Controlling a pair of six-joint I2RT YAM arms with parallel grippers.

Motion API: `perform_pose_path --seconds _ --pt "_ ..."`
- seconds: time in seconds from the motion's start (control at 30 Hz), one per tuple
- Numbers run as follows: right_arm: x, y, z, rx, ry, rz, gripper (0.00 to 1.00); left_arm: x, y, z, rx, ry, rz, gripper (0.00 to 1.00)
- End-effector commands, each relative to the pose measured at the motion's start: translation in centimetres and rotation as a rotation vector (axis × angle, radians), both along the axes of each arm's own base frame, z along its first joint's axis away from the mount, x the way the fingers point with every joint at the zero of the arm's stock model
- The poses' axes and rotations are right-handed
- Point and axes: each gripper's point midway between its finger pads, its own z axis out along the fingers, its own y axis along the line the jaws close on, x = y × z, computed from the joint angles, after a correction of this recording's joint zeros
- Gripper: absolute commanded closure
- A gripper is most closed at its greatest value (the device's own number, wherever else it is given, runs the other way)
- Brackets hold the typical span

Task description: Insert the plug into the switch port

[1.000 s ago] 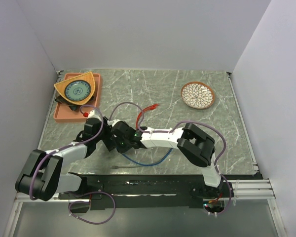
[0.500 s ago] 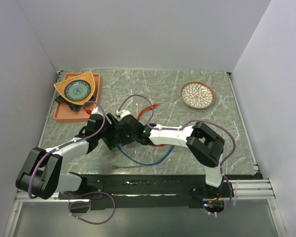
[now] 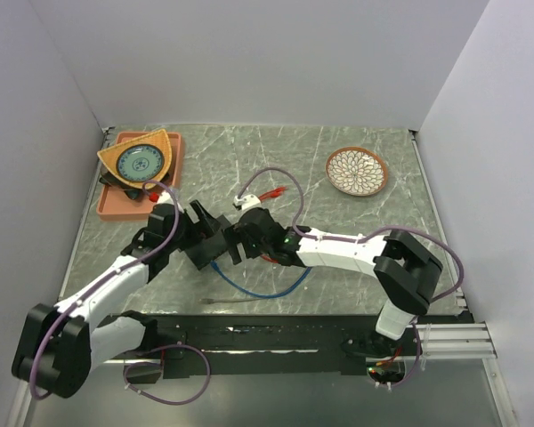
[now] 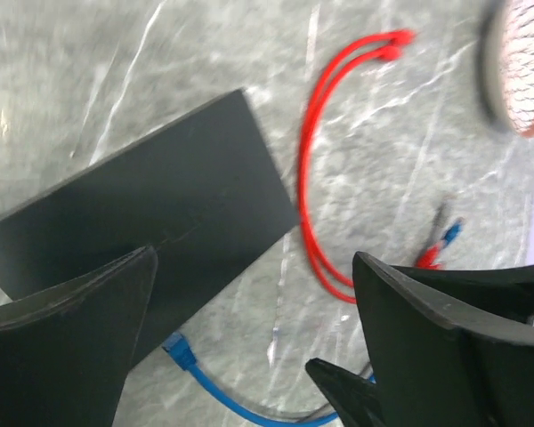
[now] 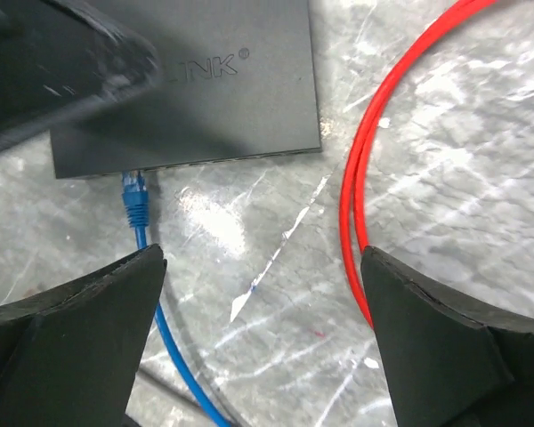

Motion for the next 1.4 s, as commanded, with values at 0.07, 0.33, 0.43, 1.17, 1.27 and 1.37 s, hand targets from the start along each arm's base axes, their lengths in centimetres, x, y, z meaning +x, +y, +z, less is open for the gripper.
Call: perform_pose_path --seconds 0.07,0.33,0.43,1.17,1.27,1.37 --pt "-0.8 -0.5 2.5 0.004 -0.049 0.078 0.01 0.5 1.0 3.3 0.055 -0.096 0.014 0.04" --pt "-5.0 2.3 2.8 -0.006 -0.1 0.339 0.01 0.5 0.7 2.8 0.027 -0.053 -0.006 0.04" --pt "-7.7 4.0 3.3 -0.019 -0.156 0.461 0.01 0.6 0.6 2.6 0.01 -0.032 -0.023 0.04" --pt "-12.8 10.5 -1.3 -0.111 -0.19 0.673 0.25 0.2 6.9 3.1 -0.37 -0.003 0.039 0.04" --pt "-12.8 10.6 -2.3 -0.129 -0.175 0.676 0.3 -0.1 7.4 2.8 -0.37 0.007 0.046 0.04" --pt "-12.9 10.7 -3.1 -0.145 -0.163 0.679 0.31 -0.2 7.8 2.7 -0.366 0.003 0.052 0.04"
